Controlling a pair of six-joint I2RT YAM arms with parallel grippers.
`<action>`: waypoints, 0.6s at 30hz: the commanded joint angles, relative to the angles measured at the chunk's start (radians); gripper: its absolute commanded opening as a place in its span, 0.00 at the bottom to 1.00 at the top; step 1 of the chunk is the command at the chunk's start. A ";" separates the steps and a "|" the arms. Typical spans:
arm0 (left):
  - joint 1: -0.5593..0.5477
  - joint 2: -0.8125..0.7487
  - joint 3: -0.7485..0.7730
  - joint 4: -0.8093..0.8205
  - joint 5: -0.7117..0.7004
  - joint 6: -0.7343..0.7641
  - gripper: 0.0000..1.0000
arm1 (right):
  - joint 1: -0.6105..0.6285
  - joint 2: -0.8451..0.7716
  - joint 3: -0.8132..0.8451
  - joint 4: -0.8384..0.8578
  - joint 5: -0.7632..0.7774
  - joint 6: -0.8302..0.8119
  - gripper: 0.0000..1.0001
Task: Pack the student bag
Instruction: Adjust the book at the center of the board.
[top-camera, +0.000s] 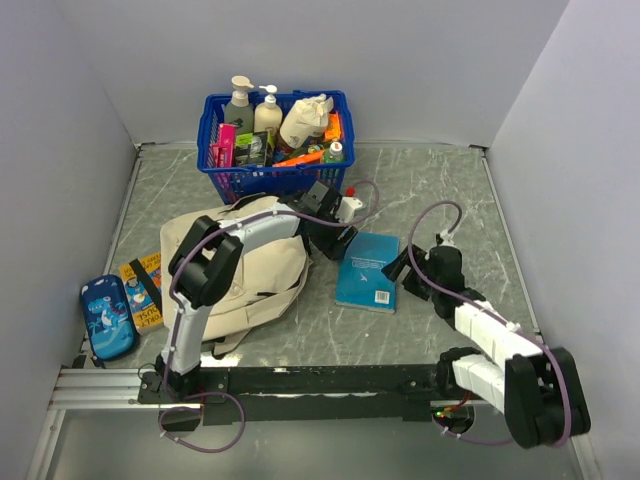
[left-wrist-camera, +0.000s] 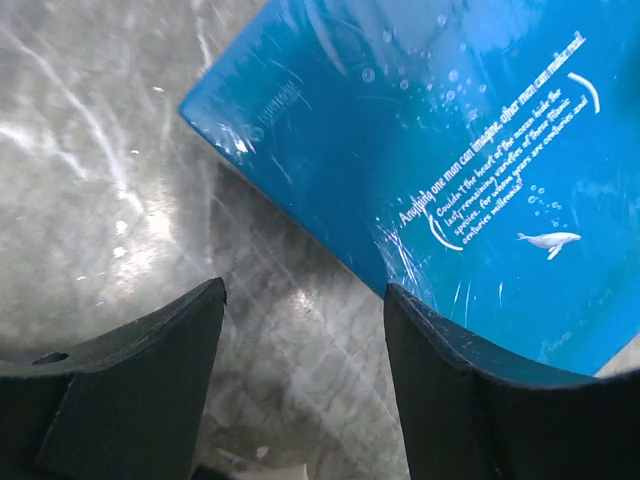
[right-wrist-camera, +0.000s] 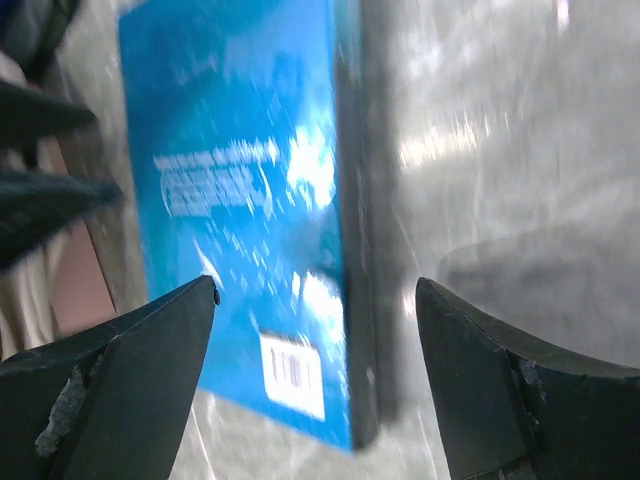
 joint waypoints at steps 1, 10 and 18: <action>-0.006 0.039 0.059 -0.024 0.086 -0.031 0.70 | -0.003 0.133 0.061 0.130 0.033 0.003 0.88; -0.006 0.145 0.149 -0.073 0.195 -0.031 0.69 | 0.013 0.281 0.023 0.280 -0.086 0.051 0.86; -0.012 0.174 0.099 -0.031 0.223 -0.028 0.68 | 0.050 0.394 0.020 0.438 -0.221 0.105 0.85</action>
